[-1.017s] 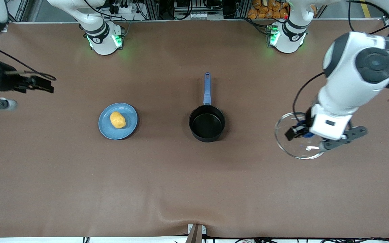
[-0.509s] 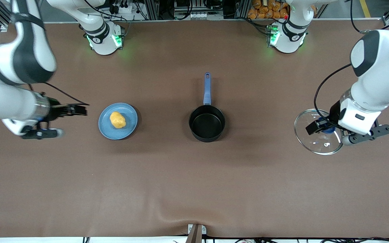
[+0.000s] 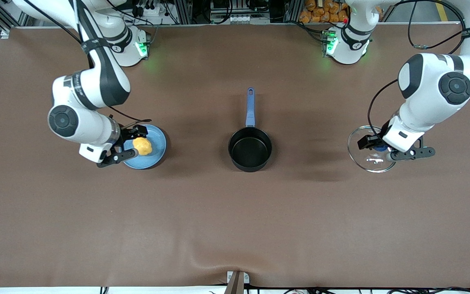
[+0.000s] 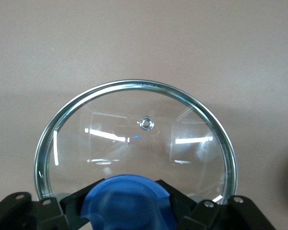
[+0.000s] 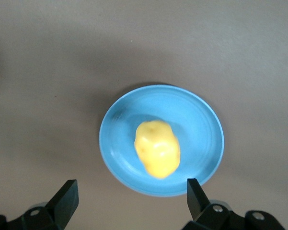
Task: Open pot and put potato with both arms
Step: 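Lower the lid with the left gripper while the right gripper grasps potato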
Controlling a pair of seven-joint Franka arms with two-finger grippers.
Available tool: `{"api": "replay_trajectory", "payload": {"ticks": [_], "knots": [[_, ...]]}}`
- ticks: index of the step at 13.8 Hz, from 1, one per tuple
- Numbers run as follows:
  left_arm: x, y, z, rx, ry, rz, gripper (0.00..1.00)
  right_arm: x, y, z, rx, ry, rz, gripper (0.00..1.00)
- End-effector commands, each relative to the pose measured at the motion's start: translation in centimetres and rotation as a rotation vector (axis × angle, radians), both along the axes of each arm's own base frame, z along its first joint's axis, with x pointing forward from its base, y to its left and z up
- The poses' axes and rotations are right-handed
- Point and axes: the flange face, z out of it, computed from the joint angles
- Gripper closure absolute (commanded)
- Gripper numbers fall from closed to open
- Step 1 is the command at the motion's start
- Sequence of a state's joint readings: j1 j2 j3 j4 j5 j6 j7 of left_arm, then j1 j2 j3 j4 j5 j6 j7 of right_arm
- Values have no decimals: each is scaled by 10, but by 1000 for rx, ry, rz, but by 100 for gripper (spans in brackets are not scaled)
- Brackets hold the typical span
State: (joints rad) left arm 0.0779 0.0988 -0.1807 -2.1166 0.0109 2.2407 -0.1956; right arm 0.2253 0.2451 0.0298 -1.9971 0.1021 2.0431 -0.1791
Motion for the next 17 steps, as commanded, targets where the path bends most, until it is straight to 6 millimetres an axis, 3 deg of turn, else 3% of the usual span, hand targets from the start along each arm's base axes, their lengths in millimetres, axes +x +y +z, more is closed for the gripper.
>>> {"api": "replay_trajectory", "payload": {"ticks": [1,3,7,11,13,16,17], "knots": [[-3,19,-48,-21,20,-41,100,-24,2,-29,12,-73,79,0],[0,34,-89,-27,49,-37,100,-22,-4,-40,4,-104,121,0],[-16,37,-136,-30,74,-68,100,-32,-8,-85,5,-169,129,0],[-19,39,-161,-19,74,-90,100,-40,-8,-107,5,-176,140,0],[-18,39,-162,-20,74,-90,1,-51,-9,-117,4,-191,144,0],[-16,39,-160,-19,68,-90,0,-49,-19,-126,2,-198,174,2],[-14,39,-155,-18,59,-85,0,-48,-18,-125,4,-202,194,39]]}}
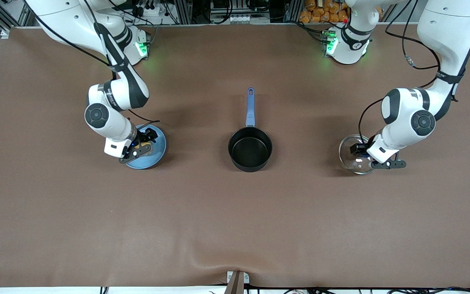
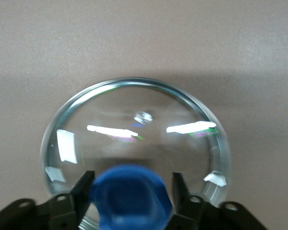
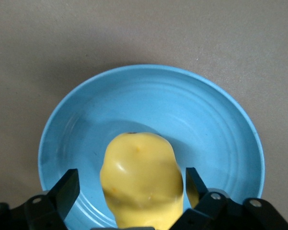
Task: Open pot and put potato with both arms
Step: 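Lower the lid with the left gripper while the right gripper grasps potato, then release the lid with the left gripper while the right gripper lifts potato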
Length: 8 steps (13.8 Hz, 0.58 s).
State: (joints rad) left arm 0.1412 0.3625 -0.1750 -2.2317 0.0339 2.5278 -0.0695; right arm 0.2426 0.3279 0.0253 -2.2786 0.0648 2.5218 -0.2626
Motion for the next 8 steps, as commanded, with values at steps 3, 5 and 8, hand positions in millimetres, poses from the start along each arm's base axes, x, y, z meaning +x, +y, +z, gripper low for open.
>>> {"api": "replay_trajectory", "payload": {"ticks": [3,5,8], "knots": [[37,1,71,19,-101,-11,0,4,-4,4,15,-88,114,100],[64,2,126,31,-60,-13,0,13,0,15,22,-104,81,100],[90,8,216,40,-38,-8,0,40,21,57,18,-38,-2,100]]}}
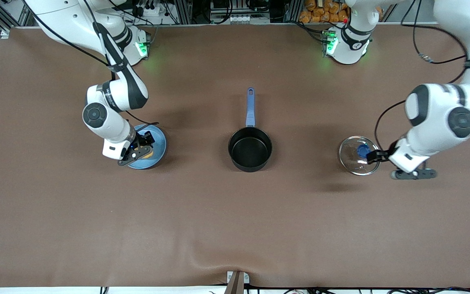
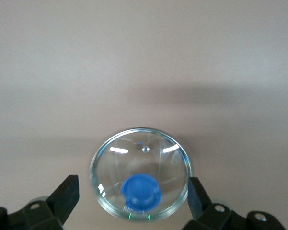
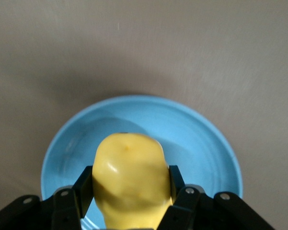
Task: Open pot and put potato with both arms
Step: 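Release the lid with the left gripper while the right gripper lifts potato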
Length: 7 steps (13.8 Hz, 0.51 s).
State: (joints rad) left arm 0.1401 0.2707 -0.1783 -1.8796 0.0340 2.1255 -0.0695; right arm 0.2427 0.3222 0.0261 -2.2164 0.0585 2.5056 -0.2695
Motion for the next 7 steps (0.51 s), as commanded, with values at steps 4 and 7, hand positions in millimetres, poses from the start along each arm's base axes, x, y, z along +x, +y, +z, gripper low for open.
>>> {"api": "replay_trajectory", "payload": {"ticks": [4,7], "knots": [[16,5,143,17,-56,13,0,42,122,113,13,70,-269,100],[4,1,199,26,-100,14,0,49,192,146,113,79,-426,100]]}}
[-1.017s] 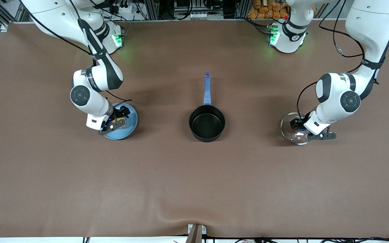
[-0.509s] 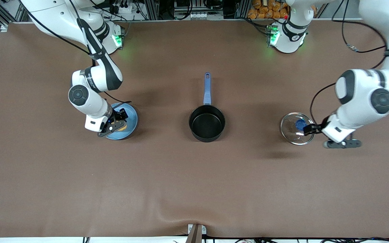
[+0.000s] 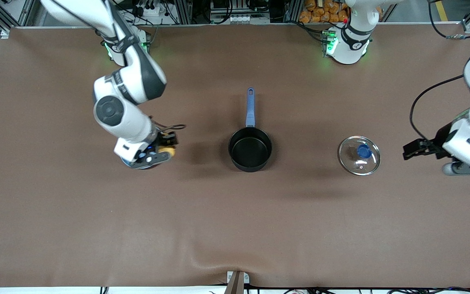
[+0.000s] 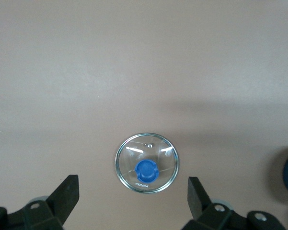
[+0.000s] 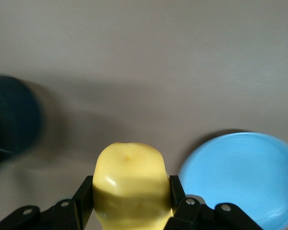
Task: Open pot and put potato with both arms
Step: 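Release the lid with the left gripper while the right gripper lifts potato, then carry the potato with the right gripper into the saucepan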
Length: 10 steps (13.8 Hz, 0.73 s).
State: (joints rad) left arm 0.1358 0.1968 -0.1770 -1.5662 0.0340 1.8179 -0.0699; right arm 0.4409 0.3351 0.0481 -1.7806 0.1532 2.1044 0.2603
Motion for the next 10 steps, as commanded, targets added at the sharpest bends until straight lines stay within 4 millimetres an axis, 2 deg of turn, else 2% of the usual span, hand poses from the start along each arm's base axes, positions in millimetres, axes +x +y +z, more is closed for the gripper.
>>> {"api": "replay_trajectory", "payload": {"ticks": [1,4,5,10], "knots": [[-14,3,46,14,-43,16,0,14,59,6,50,5,-89,100],[-21,6,63,14,-59,23,0,16,166,-8,82,-25,-142,100],[-20,5,67,0,-66,26,0,13,190,-14,89,-29,-185,100],[-19,0,64,-9,-60,36,0,-5,227,-55,62,-38,-207,100]]}}
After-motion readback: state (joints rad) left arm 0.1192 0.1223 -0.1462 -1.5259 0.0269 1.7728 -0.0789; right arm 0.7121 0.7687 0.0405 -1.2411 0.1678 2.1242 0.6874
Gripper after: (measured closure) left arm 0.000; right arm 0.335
